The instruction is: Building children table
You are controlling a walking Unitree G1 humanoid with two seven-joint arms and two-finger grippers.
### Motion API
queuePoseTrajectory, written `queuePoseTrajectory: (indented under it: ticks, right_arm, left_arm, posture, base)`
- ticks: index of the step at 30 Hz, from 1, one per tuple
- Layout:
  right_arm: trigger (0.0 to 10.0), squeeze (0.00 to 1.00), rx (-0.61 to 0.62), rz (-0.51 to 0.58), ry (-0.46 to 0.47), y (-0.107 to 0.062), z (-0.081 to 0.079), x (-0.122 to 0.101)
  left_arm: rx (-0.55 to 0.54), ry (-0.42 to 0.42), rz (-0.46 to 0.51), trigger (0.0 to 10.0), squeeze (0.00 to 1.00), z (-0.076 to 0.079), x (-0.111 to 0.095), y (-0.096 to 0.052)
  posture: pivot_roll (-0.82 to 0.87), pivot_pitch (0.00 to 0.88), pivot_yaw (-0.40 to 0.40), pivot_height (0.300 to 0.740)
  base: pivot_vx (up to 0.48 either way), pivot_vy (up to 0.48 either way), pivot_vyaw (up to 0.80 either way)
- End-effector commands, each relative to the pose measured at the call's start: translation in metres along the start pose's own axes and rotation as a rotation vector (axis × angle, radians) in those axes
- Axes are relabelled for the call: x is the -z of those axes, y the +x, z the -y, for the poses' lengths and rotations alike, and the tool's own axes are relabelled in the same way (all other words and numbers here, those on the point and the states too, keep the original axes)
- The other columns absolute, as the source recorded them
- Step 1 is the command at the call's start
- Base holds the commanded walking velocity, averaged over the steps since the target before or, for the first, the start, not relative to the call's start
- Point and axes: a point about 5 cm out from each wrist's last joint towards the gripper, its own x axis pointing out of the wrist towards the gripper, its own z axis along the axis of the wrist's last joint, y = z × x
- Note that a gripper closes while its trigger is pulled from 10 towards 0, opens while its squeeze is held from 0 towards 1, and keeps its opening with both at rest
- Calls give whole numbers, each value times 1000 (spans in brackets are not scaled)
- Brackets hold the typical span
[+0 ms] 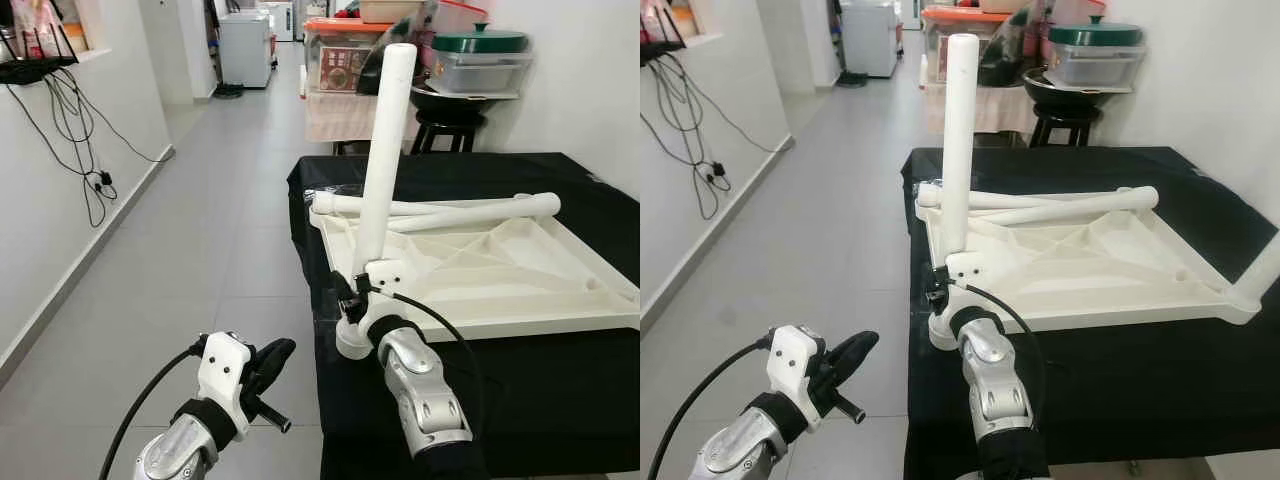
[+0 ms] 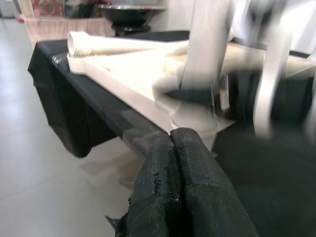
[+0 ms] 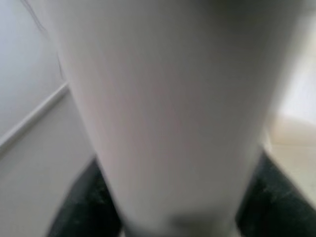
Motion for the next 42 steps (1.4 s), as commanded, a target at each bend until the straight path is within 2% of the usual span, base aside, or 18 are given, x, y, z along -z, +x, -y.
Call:
queuePoseTrajectory:
  ticks: [1,3,6,7,13,18,19,21,22,30,31,34,35,37,38,39,41,42]
  right_arm:
    - [10000,1000,-76,-14,41,5,-4,-1]
    - [10000,1000,-129,23,46,9,-3,-11]
    - [10000,1000,-424,99,-22,11,-1,-41]
    - [10000,20,-511,103,-54,10,3,-46]
    - [10000,0,-680,53,-169,18,26,-62]
    - [10000,0,-681,50,-143,25,33,-72]
    - [3882,0,-684,46,-141,27,35,-74]
    - [3882,0,-695,43,-140,28,36,-76]
    - [0,0,-712,41,-128,28,37,-78]
    - [0,0,-698,40,-71,28,46,-70]
    - [0,0,-608,21,-42,22,55,-51]
    - [0,0,-569,10,-31,19,58,-41]
    - [0,0,-409,-19,-34,15,58,-21]
    - [0,0,101,-26,20,1,62,5]
    - [0,0,101,-26,20,1,62,5]
    - [0,0,149,-38,26,-13,43,18]
    - [0,0,79,-42,28,-22,15,26]
    - [0,0,79,-42,28,-22,15,26]
  left_arm:
    - [-11,-3,-14,10000,0,-2,4,0]
    - [-10,-3,-13,10000,0,-2,4,0]
    - [-3,-4,-13,10000,0,-1,3,1]
    - [-3,-5,-13,10000,0,0,3,1]
    - [-7,-8,-11,10000,0,2,3,2]
    - [-9,-9,-10,10000,0,2,3,2]
    - [-8,-9,-10,10000,0,2,3,2]
    - [-7,-8,-10,10000,0,3,3,2]
    - [-7,-8,-11,10000,0,3,3,2]
    - [-12,-10,-12,10000,0,3,3,0]
    - [-13,-13,-13,10000,0,4,4,-2]
    - [-13,-14,-14,10000,0,4,4,-2]
    - [-13,-16,-17,10000,0,4,4,-3]
    - [-11,-17,-20,10000,0,3,5,-5]
    - [-11,-17,-20,10000,0,3,5,-5]
    - [-8,-16,-23,10000,0,2,5,-5]
    - [-2,-15,-27,10000,0,1,5,-3]
    - [-2,-15,-27,10000,0,1,5,-3]
  posture:
    - [62,0,-16,740]
    - [60,0,-15,740]
    - [60,0,-15,740]
    - [68,0,-21,740]
    - [78,0,-25,740]
    - [83,0,-25,740]
    - [91,0,-26,740]
    - [91,0,-26,740]
    - [94,0,-28,740]
    - [90,0,-29,740]
    - [74,0,-24,740]
    - [74,0,-24,740]
    - [69,0,-33,740]
    - [66,0,-30,740]
    - [66,0,-30,740]
    - [57,0,-24,740]
    - [41,0,-6,740]
    - [41,0,-6,740]
  base:
    - [0,0,0]
    - [0,0,0]
    - [0,0,0]
    - [0,0,0]
    - [0,0,0]
    - [0,0,0]
    - [0,0,0]
    - [0,0,0]
    - [0,0,0]
    - [0,0,0]
    - [0,0,0]
    - [0,0,0]
    - [0,0,0]
    - [0,0,0]
    - [0,0,0]
    - [0,0,0]
    - [0,0,0]
    - [0,0,0]
